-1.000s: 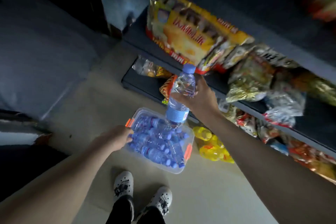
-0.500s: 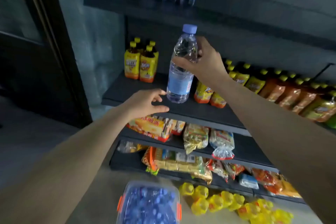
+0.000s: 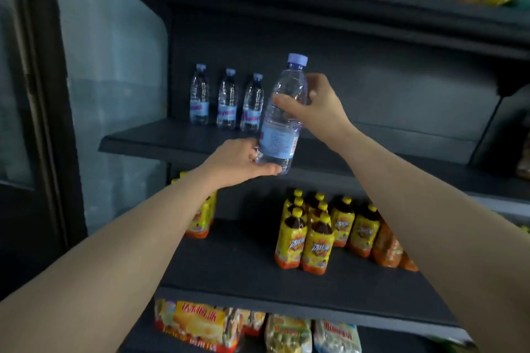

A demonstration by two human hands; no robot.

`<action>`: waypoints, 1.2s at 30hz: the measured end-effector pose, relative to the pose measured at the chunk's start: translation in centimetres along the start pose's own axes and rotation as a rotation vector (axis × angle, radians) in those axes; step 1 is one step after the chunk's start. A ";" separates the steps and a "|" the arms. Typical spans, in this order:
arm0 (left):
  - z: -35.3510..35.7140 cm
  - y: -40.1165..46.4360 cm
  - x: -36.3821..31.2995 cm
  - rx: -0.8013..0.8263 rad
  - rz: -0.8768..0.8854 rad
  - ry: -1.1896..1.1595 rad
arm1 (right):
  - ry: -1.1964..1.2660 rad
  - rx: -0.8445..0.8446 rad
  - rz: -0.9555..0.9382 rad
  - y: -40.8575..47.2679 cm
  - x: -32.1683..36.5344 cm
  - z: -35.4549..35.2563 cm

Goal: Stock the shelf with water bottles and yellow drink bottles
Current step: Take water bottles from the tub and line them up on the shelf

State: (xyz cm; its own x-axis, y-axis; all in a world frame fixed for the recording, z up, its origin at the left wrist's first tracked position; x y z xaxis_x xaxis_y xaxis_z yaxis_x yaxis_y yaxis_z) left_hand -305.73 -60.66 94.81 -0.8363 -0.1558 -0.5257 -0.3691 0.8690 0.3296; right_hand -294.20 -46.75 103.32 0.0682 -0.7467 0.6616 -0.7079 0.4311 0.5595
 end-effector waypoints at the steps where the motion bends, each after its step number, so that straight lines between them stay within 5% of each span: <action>1: -0.3 1.5 -0.3 -0.016 0.005 0.024 | 0.018 -0.005 0.012 1.4 -0.5 -0.6; 8: 2.6 12.0 0.7 -0.139 -0.098 0.091 | 0.082 0.041 0.050 9.5 -7.4 -1.9; 13: 5.7 18.4 3.2 -0.206 -0.173 0.038 | -0.127 0.065 0.089 14.3 -13.6 -0.7; 20: 7.2 25.2 6.5 -0.085 -0.286 0.082 | -0.231 0.088 0.136 21.4 -20.1 0.4; 36: 2.8 28.0 13.1 -0.308 -0.397 0.379 | -0.065 0.115 0.136 26.7 -23.9 4.4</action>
State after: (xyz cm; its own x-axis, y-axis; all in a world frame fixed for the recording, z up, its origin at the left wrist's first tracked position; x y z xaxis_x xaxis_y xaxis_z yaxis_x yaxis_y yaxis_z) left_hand -325.90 -37.10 94.98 -0.6761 -0.6436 -0.3587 -0.7338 0.5442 0.4068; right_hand -317.85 -19.57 100.26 -0.0767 -0.7180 0.6918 -0.7835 0.4725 0.4036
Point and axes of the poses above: each hand's wrist, its own y-axis towards the middle knuckle, its own z-axis out of the palm, x = y × z, the point moved 1 cm from there along y, towards the middle knuckle, and after that the axes turned 5 degrees about x, right-handed, at the moved point
